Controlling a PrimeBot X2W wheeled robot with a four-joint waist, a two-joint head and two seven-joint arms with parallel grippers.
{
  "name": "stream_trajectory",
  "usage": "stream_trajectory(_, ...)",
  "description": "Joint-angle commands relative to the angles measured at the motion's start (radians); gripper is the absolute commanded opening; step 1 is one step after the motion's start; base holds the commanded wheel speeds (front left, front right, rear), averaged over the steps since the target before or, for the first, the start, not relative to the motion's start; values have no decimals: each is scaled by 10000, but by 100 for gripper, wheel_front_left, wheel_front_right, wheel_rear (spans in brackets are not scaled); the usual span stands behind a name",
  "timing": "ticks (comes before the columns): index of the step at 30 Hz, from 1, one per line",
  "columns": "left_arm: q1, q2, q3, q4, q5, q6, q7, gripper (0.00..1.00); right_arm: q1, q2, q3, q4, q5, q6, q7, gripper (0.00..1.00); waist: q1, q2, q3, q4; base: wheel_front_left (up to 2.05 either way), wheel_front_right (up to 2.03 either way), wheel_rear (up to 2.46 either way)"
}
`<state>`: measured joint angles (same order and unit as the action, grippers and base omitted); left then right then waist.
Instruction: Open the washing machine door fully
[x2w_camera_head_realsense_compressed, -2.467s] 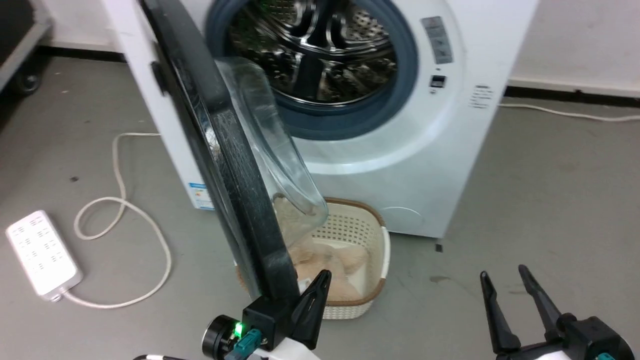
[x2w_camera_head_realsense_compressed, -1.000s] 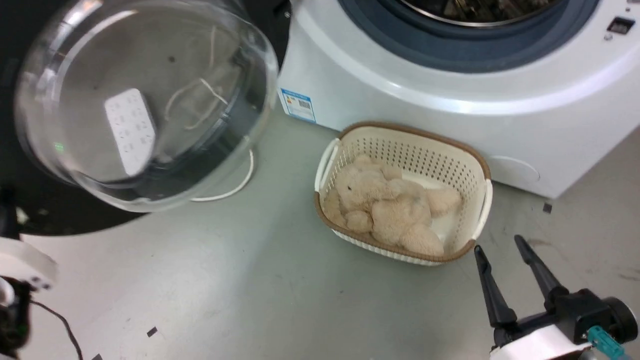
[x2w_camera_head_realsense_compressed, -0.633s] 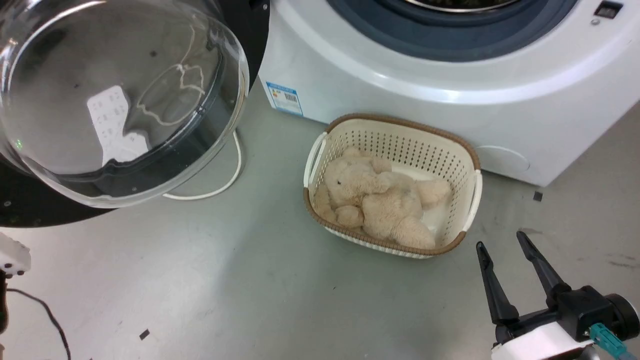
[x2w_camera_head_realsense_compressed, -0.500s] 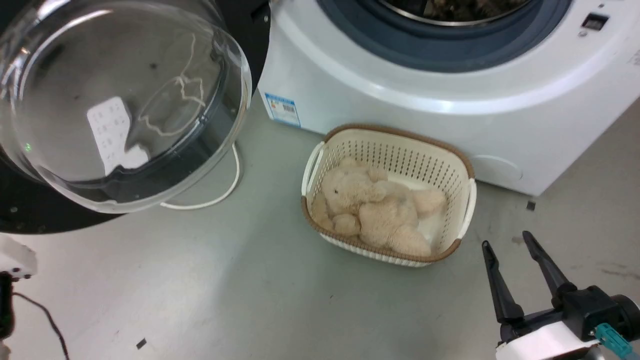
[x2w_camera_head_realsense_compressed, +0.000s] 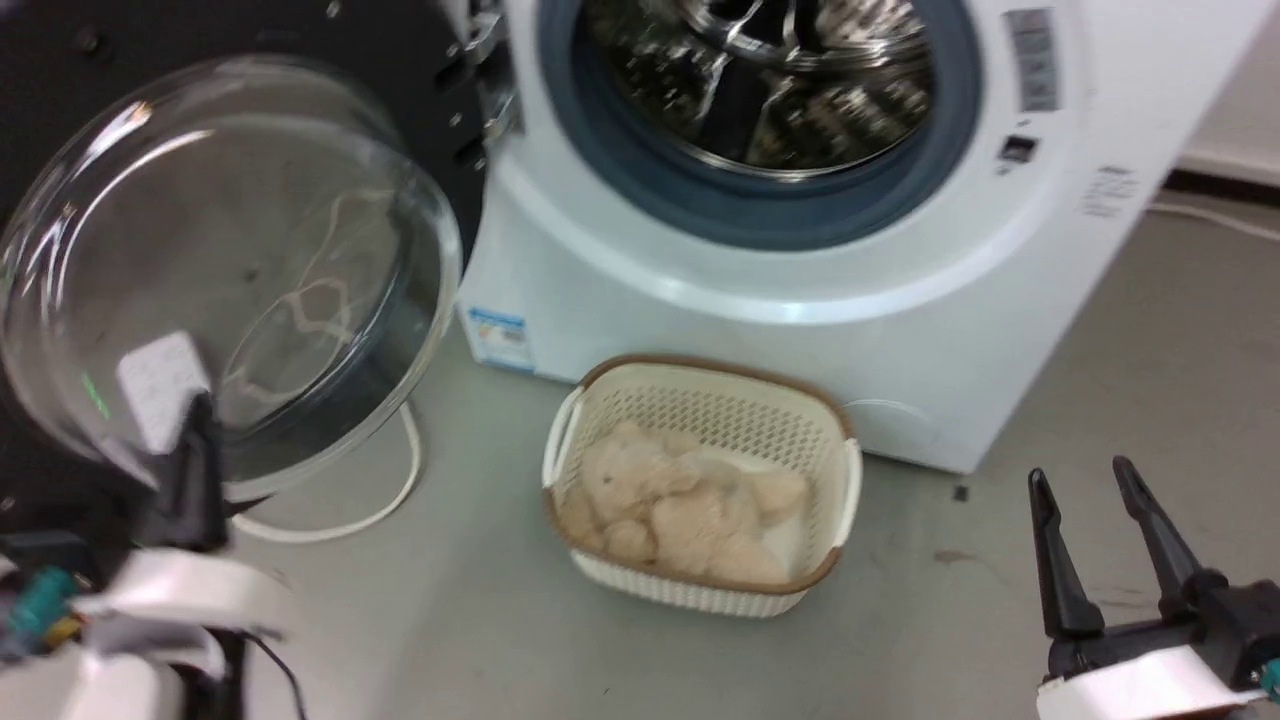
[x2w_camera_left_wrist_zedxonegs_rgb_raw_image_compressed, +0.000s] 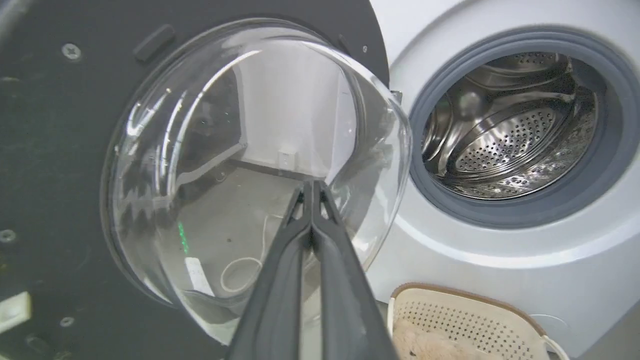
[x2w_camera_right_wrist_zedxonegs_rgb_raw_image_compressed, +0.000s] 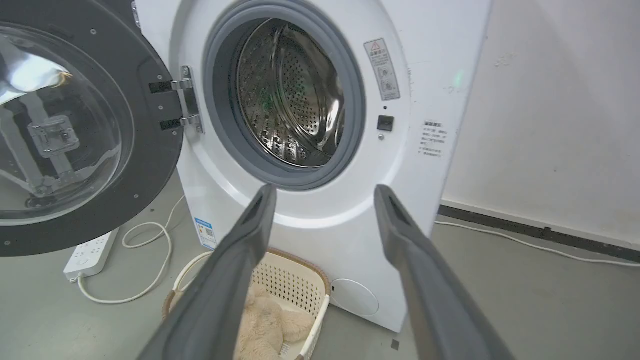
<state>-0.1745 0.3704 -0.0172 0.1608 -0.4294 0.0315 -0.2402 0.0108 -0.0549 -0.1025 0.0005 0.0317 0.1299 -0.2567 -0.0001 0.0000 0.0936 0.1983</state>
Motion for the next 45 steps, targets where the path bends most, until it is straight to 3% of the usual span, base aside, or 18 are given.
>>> stream_trajectory(1, 408, -250, -149, -322, 84, 139, -31, 0, 178, 41, 22, -29, 224, 8, -44, 100, 1, 0, -486, -544, 0, 0, 0)
stream_trajectory(3, 604, -407, -233, -502, 99, 248, -22, 0, 241, 42, 83, -34, 274, 8, -45, 100, 1, 0, -551, -657, 0, 0, 0)
stream_trajectory(4, 955, -717, -415, -717, 153, 471, -4, 100, 402, 43, 119, -16, 341, 8, -46, 100, 1, 0, -698, -839, 0, 0, 0)
stream_trajectory(19, 2572, -1823, -1964, -765, 1082, 923, -144, 100, 1225, 46, 415, 105, 319, 8, -50, 100, 1, 0, -1117, -1629, 0, 0, 0)
stream_trajectory(42, 2545, -2284, -1875, -492, 1967, 666, -215, 100, 1210, 47, 329, 349, 550, 8, -51, 100, 1, 0, -1077, -1714, 0, 0, 0)
stream_trajectory(43, 2534, -2289, -1917, -508, 1930, 697, -152, 0, 1133, 13, 329, 310, 488, 0, -1, 0, 1, 0, -1077, -1716, 0, 0, 0)
stream_trajectory(45, 2533, -2287, -1925, -510, 1930, 698, -145, 0, 1122, 13, 333, 308, 487, 0, 1, 0, 1, 0, -1077, -1716, 0, 0, 0)
